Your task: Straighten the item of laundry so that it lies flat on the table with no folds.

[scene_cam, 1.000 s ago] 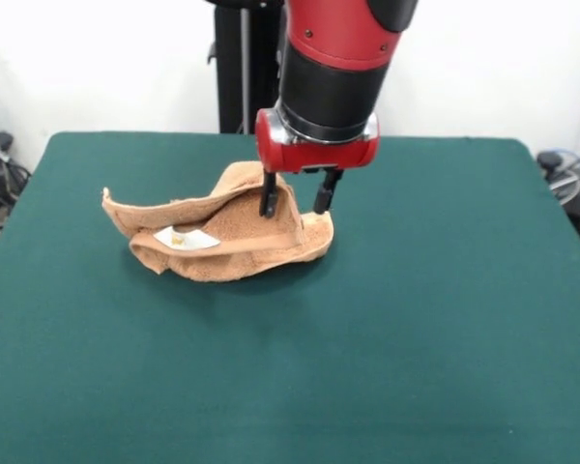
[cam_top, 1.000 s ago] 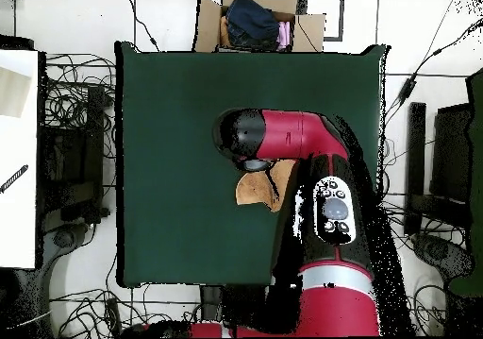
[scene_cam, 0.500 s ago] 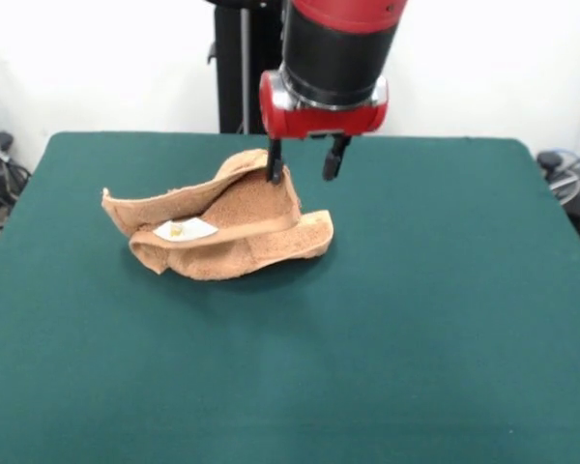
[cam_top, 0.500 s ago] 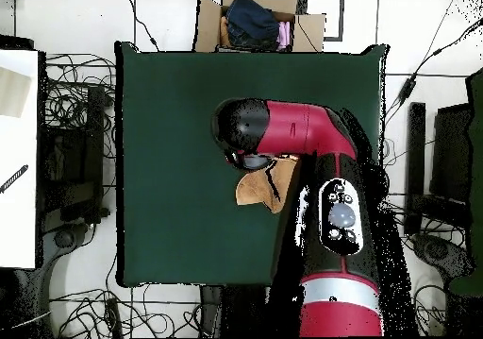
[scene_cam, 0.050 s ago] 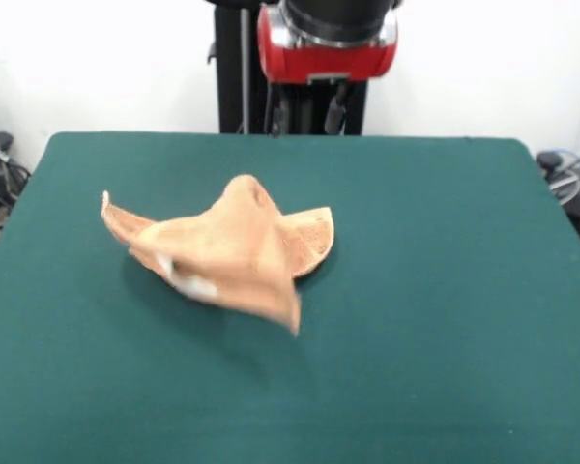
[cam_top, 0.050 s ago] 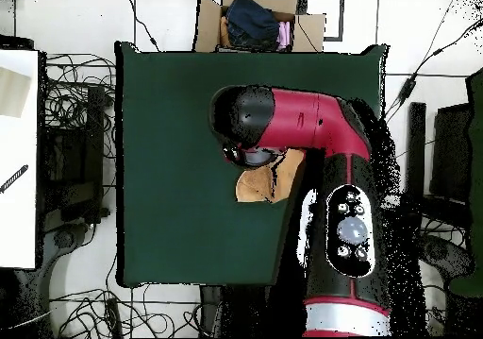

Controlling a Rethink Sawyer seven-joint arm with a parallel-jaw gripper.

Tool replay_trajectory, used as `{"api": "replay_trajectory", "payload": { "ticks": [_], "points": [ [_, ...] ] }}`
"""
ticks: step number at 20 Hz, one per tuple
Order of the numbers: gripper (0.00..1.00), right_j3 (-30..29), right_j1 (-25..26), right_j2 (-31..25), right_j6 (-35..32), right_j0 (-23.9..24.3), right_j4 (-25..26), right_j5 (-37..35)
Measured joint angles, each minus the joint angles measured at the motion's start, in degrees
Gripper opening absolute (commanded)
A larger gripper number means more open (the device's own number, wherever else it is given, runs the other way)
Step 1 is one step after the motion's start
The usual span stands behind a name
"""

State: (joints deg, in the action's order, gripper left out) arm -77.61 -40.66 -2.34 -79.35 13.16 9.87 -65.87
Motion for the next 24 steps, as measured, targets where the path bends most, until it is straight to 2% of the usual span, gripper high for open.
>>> {"api": "replay_trajectory", "payload": {
  "ticks": [7, 17, 24],
  "points": [
    [1.0, 0.0, -2.3, 0.0, 0.0, 0.4, -0.5, 0.0],
    [1.0, -4.7, -1.9, 0.0, 0.0, 4.6, -0.7, 11.5],
    [1.0, -6.8, -1.6, 0.0, 0.0, 6.7, -0.7, 13.2]
  ]
}}
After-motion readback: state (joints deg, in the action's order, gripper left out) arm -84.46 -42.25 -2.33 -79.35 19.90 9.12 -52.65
